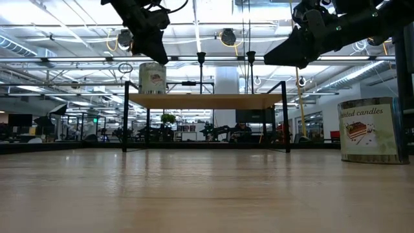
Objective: Pick & Place candle stick holders
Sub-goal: Put the bottom scented candle on the shelf
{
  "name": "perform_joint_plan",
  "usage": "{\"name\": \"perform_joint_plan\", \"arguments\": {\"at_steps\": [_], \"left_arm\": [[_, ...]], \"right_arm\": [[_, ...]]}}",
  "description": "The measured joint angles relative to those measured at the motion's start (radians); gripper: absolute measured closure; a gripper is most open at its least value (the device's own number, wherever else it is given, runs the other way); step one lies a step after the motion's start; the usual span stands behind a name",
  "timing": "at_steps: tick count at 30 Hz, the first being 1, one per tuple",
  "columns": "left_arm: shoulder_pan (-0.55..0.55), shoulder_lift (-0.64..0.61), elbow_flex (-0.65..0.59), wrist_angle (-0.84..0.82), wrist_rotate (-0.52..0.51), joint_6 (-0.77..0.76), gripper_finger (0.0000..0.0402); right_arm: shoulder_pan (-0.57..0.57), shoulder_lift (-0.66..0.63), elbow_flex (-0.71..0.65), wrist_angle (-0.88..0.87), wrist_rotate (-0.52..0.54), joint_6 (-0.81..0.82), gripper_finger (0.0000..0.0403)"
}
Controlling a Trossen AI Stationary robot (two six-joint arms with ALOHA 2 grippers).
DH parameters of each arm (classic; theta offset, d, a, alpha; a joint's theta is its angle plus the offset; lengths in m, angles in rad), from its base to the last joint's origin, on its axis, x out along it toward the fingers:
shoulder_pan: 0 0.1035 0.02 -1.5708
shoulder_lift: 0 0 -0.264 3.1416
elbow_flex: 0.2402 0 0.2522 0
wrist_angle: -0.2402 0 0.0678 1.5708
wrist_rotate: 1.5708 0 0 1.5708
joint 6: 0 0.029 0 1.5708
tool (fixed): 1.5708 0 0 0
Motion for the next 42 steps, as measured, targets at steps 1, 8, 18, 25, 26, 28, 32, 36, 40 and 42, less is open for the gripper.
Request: {"name": "perform_joint_plan", "arguments": {"at_steps": [1,8,18,25,26,28,32,36,40,42], "left_arm": [[-0.005,-0.002,0.0,0.003,0.0,0.0,0.0303],[-0.09,-0.051,-0.002,-0.007,0.0,0.058,0.0302],[-0.371,-0.08,-0.001,-0.242,0.002,-0.05,0.0309],[-0.614,-0.078,-0.076,-0.316,0.008,-0.197,0.0309],[-0.648,-0.078,-0.092,-0.319,0.012,-0.243,0.0309],[-0.711,-0.08,-0.124,-0.316,0.033,-0.35,0.0309],[-0.831,-0.072,-0.204,-0.315,0.061,-0.54,0.0309],[-0.951,-0.072,-0.284,-0.309,0.065,-0.725,0.0309],[-1.043,-0.072,-0.364,-0.216,0.102,-0.873,0.0309],[-1.082,-0.072,-0.395,-0.176,0.138,-0.922,0.0309]], "right_arm": [[0.0,0.0,0.0,0.0,0.0,0.0,0.0273],[0.0,0.0,0.0,0.0,-0.001,0.0,0.0273],[0.0,0.0,0.0,-0.007,-0.002,0.0,0.0273],[0.0,0.0,0.001,-0.038,-0.002,-0.011,0.0271],[0.0,0.0,0.001,-0.046,-0.001,-0.021,0.0269],[0.0,0.0,0.001,-0.053,-0.002,-0.032,0.0261],[0.007,0.0,0.001,-0.054,-0.001,-0.048,0.0241],[0.018,0.0,0.001,-0.051,-0.002,-0.064,0.0226],[0.02,0.0,0.001,-0.051,-0.002,-0.061,0.022],[0.02,0.0,0.001,-0.052,-0.001,-0.06,0.0221]]}}
